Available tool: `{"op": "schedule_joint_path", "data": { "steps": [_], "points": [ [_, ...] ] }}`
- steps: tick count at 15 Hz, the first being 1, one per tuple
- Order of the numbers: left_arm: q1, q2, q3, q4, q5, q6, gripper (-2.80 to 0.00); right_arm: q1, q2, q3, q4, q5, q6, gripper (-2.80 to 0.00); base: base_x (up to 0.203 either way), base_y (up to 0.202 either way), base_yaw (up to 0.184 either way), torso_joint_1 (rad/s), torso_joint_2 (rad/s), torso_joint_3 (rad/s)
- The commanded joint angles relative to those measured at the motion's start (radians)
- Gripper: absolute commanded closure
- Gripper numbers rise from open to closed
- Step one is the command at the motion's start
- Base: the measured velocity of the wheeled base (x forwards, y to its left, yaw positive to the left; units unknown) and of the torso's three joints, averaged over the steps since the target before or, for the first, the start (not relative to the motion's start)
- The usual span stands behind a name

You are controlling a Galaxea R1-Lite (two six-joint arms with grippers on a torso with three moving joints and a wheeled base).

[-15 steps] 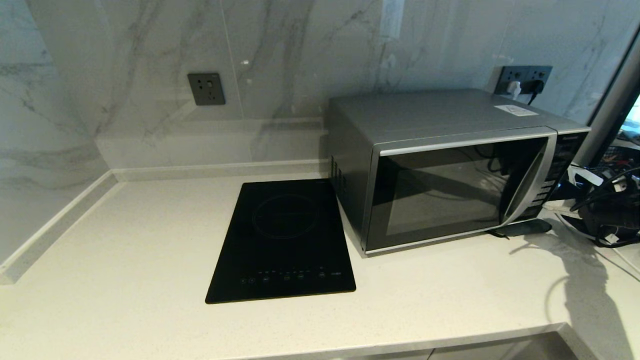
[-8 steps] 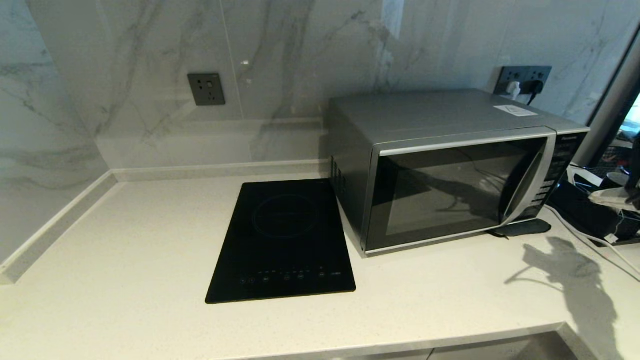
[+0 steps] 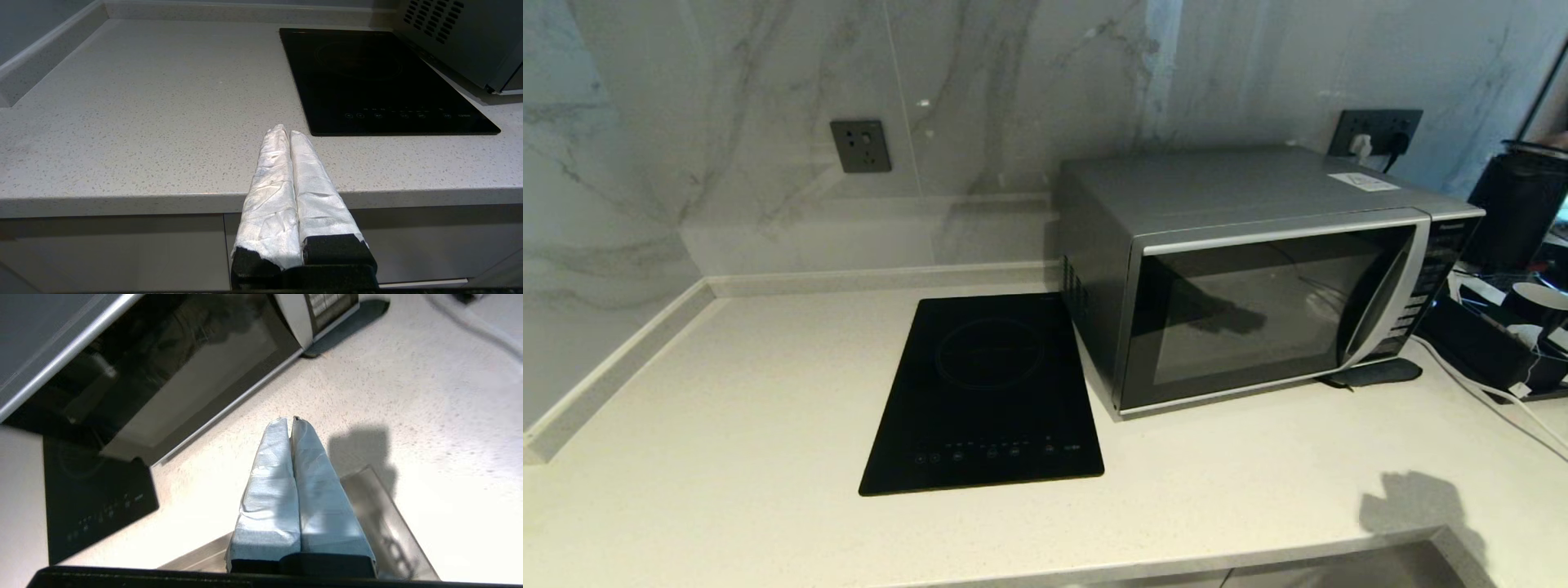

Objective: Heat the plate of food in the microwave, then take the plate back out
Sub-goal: Open the microwave oven

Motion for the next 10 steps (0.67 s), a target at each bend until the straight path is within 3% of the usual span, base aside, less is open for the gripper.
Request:
{"op": "schedule_joint_path", "data": {
  "steps": [1, 4, 9, 10],
  "points": [
    [0.000, 0.001, 0.000, -0.001, 0.000, -0.002, 0.00, 0.087, -0.256, 0.024, 0.030, -0.047, 0.002, 0.00, 0.000, 0.000, 0.000, 0.000, 0.00, 0.000],
    [0.000, 0.001, 0.000, -0.001, 0.000, 0.000, 0.00, 0.130, -0.477, 0.093, 0.066, -0.069, -0.007, 0.00, 0.000, 0.000, 0.000, 0.000, 0.00, 0.000],
    [0.000, 0.001, 0.000, -0.001, 0.000, 0.000, 0.00, 0.187, -0.801, 0.332, 0.085, -0.074, -0.143, 0.00, 0.000, 0.000, 0.000, 0.000, 0.00, 0.000],
    [0.000, 0.001, 0.000, -0.001, 0.000, 0.000, 0.00, 0.196, -0.813, 0.354, 0.098, -0.077, -0.138, 0.00, 0.000, 0.000, 0.000, 0.000, 0.00, 0.000]
  ]
}}
